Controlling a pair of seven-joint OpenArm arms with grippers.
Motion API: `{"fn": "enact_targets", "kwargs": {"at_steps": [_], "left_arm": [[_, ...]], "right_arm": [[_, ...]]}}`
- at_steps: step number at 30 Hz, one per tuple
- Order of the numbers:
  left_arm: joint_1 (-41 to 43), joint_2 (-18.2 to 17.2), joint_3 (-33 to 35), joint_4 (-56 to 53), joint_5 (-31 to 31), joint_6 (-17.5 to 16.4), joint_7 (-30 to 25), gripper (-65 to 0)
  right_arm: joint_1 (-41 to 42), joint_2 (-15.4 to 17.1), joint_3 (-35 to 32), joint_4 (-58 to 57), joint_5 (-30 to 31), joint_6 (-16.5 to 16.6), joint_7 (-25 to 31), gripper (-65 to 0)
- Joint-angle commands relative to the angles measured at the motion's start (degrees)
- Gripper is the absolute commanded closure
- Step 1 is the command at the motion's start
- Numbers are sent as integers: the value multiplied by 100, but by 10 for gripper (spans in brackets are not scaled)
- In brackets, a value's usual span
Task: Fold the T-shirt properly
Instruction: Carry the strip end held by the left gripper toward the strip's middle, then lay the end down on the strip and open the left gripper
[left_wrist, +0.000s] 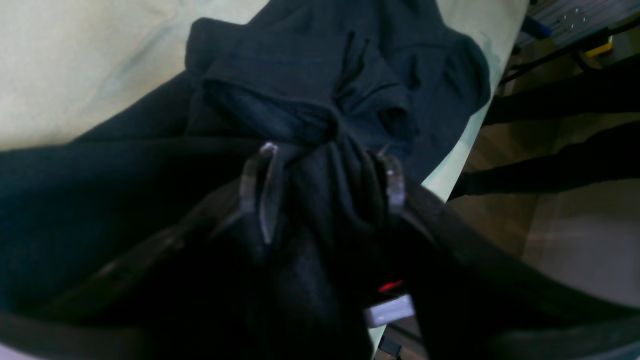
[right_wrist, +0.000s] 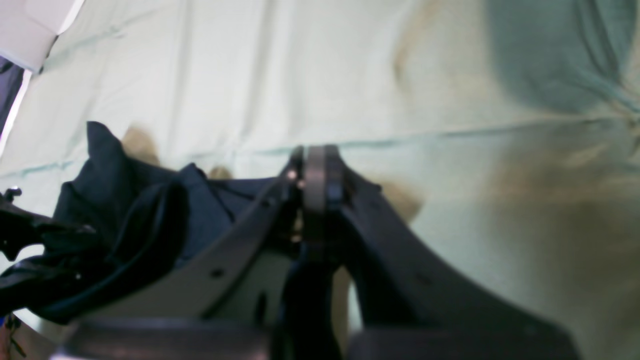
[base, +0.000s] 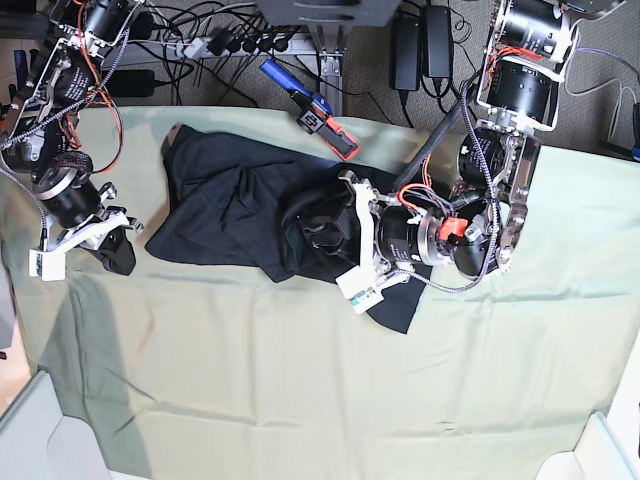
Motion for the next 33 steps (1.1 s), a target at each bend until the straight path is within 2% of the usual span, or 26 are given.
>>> {"fn": "enact_targets", "kwargs": {"at_steps": [1,2,4,6,8,11,15,20,26,33], "left_arm": [[-122,13,-22,76,-144,-60,-120,-305],[-122,11,-22,76,-155,-60,-120,-305],[-125,11,-31,79,-162,-60,-120,-305],[-125,0,-92,127,-256,-60,-118,-305],[-125,-68,-210,260,-678,-60,-120,-305],[-125,-118,-490,487,-1252,-60,-120,-305],[-125,-116,-750,542,-1316,-60,-144,-305],[-122,-146,-752,535,-933,-60,-173,-305],[70,-363,-752,529,-686,-60,-291,-305],[363,-658,-752,455,-116,-60,-682,-305]], "right_arm": [[59,127,31,101,66,439,85,0],[59,186,31,101,68,439,46,-18],[59,404,31,101,72,433,-46,-194],[44,717,33,101,72,374,-107,-333],[28,1029,33,92,68,293,-201,-398],[28,1338,33,-48,122,245,-396,-403],[31,1401,33,-752,350,247,-402,-403],[31,1316,33,-1606,619,269,-404,-403],[31,1056,26,-1646,833,271,-623,-403],[28,640,-319,-1646,872,273,-726,-403]]}}
